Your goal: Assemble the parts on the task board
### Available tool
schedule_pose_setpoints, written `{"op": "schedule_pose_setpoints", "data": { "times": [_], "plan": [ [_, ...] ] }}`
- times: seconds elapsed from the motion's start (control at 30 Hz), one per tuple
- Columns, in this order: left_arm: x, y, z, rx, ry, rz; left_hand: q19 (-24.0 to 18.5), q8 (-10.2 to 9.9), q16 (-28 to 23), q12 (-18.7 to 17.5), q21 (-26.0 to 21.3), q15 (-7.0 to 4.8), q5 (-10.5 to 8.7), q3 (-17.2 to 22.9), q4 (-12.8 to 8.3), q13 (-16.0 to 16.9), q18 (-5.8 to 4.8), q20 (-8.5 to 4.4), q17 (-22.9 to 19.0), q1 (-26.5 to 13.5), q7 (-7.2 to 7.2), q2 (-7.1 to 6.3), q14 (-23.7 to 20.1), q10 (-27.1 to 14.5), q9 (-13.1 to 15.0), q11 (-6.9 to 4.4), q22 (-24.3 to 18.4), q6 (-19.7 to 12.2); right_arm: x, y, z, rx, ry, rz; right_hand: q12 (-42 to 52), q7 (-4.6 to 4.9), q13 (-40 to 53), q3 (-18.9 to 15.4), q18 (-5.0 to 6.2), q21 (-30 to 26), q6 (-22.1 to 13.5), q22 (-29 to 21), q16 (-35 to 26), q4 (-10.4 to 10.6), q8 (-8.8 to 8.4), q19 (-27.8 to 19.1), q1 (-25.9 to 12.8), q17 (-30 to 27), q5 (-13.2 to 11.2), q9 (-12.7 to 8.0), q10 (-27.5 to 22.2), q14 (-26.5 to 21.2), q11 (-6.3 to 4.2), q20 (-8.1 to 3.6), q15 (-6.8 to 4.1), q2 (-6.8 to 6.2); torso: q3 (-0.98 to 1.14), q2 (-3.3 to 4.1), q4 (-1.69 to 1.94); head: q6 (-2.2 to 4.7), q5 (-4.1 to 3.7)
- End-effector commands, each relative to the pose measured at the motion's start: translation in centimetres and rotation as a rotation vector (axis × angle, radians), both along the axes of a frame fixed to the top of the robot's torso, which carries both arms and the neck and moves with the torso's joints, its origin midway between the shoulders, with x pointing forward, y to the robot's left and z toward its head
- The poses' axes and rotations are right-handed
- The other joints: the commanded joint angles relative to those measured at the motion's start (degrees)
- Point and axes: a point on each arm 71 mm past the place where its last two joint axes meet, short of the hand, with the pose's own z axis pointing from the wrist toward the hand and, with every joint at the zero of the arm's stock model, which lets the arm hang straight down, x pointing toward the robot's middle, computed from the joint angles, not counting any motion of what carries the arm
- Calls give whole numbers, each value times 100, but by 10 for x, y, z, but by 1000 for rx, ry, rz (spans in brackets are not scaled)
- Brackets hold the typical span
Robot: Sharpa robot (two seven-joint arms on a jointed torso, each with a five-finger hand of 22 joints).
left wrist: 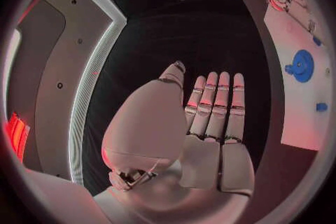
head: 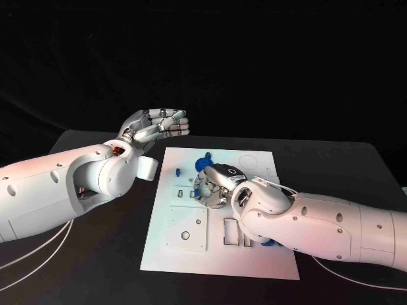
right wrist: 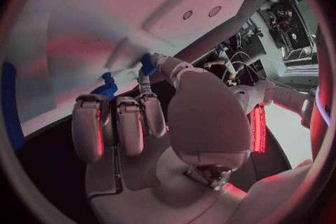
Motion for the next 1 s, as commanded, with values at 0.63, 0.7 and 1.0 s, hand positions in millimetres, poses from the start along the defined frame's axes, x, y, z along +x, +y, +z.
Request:
{"op": "schedule_pose_setpoints", "data": {
  "times": [0.63, 0.7, 1.0],
  "plan": [
    [-1, -2, 1, -7, -2, -21, 17, -41, -41, -29, -27, 5, -47, -13, 24, 7, 50, 22, 5, 3, 111, -9, -56, 7, -8, 38, -8, -40, 0, -2, -2, -35, -17, -11, -70, -10, 367, -61, -78, -19, 1, 1022, -1, 16, -38, 164, -131, 1280, -76, 47, -58, 546, -7, -18, -35, -86, -3, -1, 3, 0, 6],
    [-1, -2, 1, -7, -1, -22, 17, -41, -41, -29, -27, 5, -47, -13, 24, 7, 50, 22, 5, 3, 111, -9, -56, 7, -8, 38, -8, -40, 0, -2, -2, -33, -18, -10, -83, 3, 354, -84, -77, -26, -29, 1018, -4, 34, -63, 160, -182, 1274, -120, 40, -69, 544, 4, -13, -27, -113, -4, 2, 1, 2, 9],
    [-1, -1, 0, -7, 0, -22, 17, -41, -41, -29, -27, 5, -47, -13, 24, 7, 50, 22, 5, 3, 111, -9, -56, 7, -8, 38, -8, -40, -1, -1, -1, -29, -20, -2, -133, 54, 302, -215, -75, -41, -157, 1017, -7, 84, -168, 158, -292, 1266, -436, 6, -109, 543, 49, 20, 11, -202, -2, 1, 0, 0, -1]
  ]
}}
